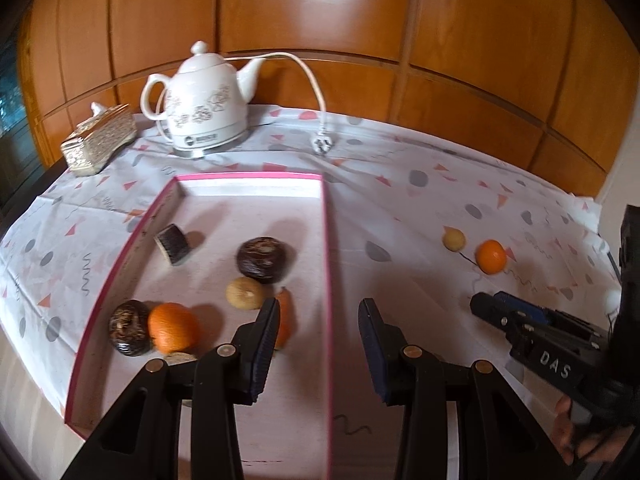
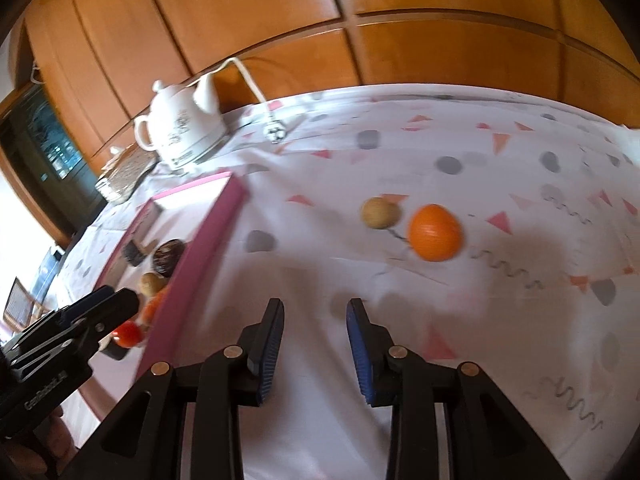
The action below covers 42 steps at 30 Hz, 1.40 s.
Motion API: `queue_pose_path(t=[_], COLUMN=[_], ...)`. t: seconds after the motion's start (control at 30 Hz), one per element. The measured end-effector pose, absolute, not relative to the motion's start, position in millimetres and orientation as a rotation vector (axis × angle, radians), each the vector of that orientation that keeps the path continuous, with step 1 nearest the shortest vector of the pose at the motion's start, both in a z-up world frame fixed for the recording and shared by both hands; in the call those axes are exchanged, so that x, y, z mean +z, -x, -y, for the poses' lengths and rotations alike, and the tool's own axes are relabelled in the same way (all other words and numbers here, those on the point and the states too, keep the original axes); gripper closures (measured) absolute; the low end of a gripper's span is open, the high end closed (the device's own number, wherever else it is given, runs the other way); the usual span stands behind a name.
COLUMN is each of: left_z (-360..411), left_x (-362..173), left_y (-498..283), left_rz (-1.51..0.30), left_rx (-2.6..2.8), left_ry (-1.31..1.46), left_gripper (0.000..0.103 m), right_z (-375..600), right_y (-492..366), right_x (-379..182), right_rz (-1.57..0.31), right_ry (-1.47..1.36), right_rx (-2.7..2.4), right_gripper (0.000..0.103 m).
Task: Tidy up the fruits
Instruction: 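Move both tools back toward the remaining orange and small yellow potato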
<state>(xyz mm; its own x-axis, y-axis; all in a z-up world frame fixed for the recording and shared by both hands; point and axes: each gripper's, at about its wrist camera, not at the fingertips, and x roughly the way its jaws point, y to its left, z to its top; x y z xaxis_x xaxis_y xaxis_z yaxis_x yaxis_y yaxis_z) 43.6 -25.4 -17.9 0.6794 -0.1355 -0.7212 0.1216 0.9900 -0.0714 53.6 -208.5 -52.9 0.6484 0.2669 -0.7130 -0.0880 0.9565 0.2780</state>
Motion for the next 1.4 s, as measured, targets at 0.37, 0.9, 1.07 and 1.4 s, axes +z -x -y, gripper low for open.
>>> queue_pose_path(t=[0.37, 0.9, 1.07, 1.4], left_z=[70, 97, 98, 100], left_x=[-27, -45, -49, -51], left_y=[-44, -46, -47, -53], left_rz=[-0.837, -0.883, -0.891, -0.9], left_rx=[-0.265, -0.349, -0.355, -0.353], left_ry=[-0.047, -0.063, -0.065, -0.058], left_gripper=[0.057, 0.055, 0.055, 0.054], right_z=[259, 262, 259, 275], right_y=[-59, -105, -115, -107], right_x=[-62, -71, -76, -76], right_rz=[-0.834, -0.883, -0.891, -0.845], right_ry=[-0.259, -0.2, -0.197, -0.149], right_rx=[0.034, 0.032, 0.024, -0.092], right_gripper=[0.061, 0.058, 0.058, 0.065])
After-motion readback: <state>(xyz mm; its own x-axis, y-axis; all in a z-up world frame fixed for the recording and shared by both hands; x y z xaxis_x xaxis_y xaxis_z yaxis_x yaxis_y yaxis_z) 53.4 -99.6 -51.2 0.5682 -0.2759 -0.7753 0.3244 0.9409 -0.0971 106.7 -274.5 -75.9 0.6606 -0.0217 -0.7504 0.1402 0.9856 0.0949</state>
